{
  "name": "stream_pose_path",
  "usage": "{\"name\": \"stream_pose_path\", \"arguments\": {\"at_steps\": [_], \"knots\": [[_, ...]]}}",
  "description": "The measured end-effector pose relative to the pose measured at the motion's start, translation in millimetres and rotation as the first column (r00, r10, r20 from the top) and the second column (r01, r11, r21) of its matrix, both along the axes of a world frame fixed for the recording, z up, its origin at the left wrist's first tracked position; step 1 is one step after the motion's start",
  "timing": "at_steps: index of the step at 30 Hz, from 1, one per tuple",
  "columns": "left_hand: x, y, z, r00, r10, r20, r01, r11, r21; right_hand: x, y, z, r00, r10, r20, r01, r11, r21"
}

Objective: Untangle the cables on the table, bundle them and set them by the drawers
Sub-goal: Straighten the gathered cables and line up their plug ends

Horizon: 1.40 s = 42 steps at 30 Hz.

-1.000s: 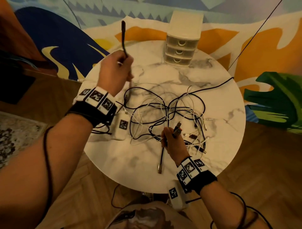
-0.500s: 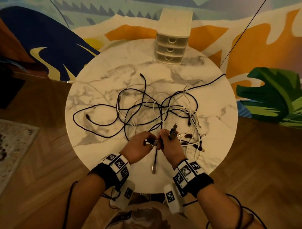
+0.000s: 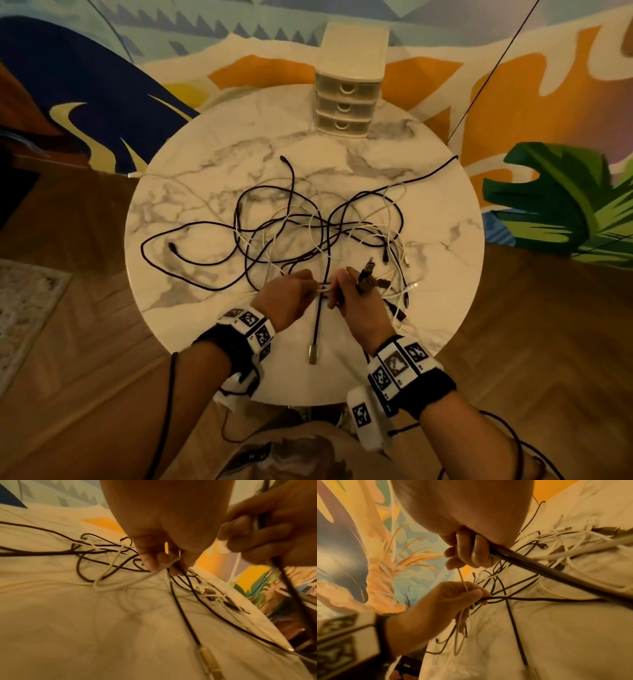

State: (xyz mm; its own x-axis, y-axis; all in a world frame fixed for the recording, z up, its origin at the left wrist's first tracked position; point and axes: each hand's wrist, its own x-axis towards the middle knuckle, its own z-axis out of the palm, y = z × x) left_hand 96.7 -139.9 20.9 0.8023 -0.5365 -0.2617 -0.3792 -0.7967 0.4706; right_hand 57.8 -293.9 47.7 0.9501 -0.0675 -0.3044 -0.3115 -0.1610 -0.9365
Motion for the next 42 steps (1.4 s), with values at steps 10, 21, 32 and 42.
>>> {"name": "stream_pose_path", "arguments": {"at_steps": [10,21,32,42], "knots": [[2,34,-26,0.992,0.113,0.056,-0.110,0.993,-0.051,-1,-54,63,0.932,-0.361,0.024,0.344,0.905,0.249],[-6,15,34,0.872,0.333,0.359,-0.249,0.933,-0.259,2,-68,49,0.854,-0.520,-0.006,0.514,0.844,0.154],[-20,-17,57,0.947,-0.159,0.281,0.076,0.955,0.286,-10,-13,40,0.971,0.227,-0.079,-0.239,0.940,-0.242],[-5,7,23,0.982,0.185,0.029,-0.182,0.979,-0.090,-12,-14,58,0.999,0.031,0.023,-0.031,0.999,-0.012]]}}
